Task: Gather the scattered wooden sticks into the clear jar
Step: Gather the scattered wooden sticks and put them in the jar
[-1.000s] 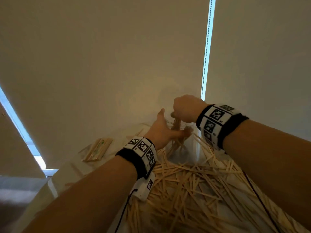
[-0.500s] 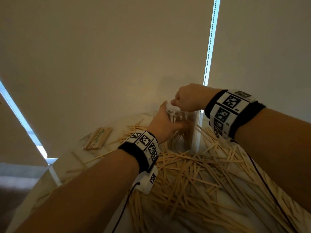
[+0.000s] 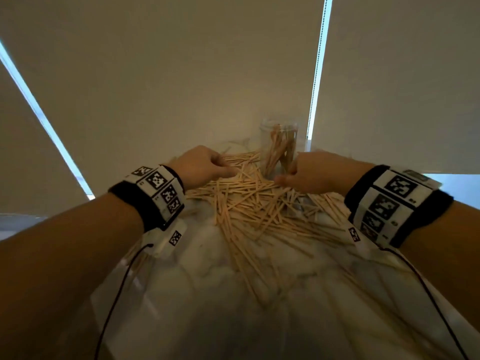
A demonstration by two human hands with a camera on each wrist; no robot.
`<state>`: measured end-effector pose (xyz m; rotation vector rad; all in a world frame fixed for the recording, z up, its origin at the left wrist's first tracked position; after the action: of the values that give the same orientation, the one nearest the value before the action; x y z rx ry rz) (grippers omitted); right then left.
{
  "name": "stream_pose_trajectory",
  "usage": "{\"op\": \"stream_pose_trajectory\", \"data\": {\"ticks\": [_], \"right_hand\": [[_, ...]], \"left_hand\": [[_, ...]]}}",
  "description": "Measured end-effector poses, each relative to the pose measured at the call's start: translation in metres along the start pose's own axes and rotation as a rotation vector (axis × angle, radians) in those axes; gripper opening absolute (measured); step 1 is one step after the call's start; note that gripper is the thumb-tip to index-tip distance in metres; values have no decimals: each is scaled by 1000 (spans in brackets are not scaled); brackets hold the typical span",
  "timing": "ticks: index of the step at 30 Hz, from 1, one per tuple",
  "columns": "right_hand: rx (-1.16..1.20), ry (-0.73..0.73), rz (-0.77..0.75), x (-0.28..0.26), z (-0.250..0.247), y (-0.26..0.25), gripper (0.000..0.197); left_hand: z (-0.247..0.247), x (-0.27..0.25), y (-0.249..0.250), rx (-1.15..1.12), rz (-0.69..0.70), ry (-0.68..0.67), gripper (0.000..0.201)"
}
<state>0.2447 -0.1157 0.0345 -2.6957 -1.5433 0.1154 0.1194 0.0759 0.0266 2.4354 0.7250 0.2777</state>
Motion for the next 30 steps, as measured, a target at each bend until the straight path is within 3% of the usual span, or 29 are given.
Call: {"op": "stream_pose_trajectory", "data": {"ticks": [2,5,9,12,16,22,24,26,28,30], "right_hand": [[-55,-176,62,-26,21,1,68],[-124,-307,96,-71,35,6,87],[-225,-445,241,-128,39,18,82],[-210,-566,334,-159,42,20,87],[-149,-551,295,-167,52,1,76],[24,-522,207,-139,65,-32,37],[3,-522,187,-132,64,-43,29],[-35,-519,172,-127,61,-51,30],[-72,-491,152,-122,57,-58,33],[-93,-447,138,-118,53,-61,32]], "left_hand": [[-11,-24,-26,142,-52,-30,39],[-23,-59,-67,401,-183,-125,45],[-28,-100,-103,647,-367,-257,62],[-13,-120,-107,656,-412,-313,64],[11,-119,-91,559,-283,-268,38],[40,-121,-52,453,-214,-208,32],[52,-123,-35,363,-194,-198,41],[65,-126,-16,314,-174,-200,62],[78,-129,5,383,-170,-232,76],[90,-128,20,508,-161,-271,75]]}}
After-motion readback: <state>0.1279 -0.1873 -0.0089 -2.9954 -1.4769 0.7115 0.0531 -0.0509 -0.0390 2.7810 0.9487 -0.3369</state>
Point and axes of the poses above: each hand's wrist, its own x-axis towards the middle knuckle, its own z-axis out of the palm, y = z × x, the point moved 4 cm from there along x, towards the middle knuckle, and after that the axes turned 3 degrees about -z, right-handed, at the moved point
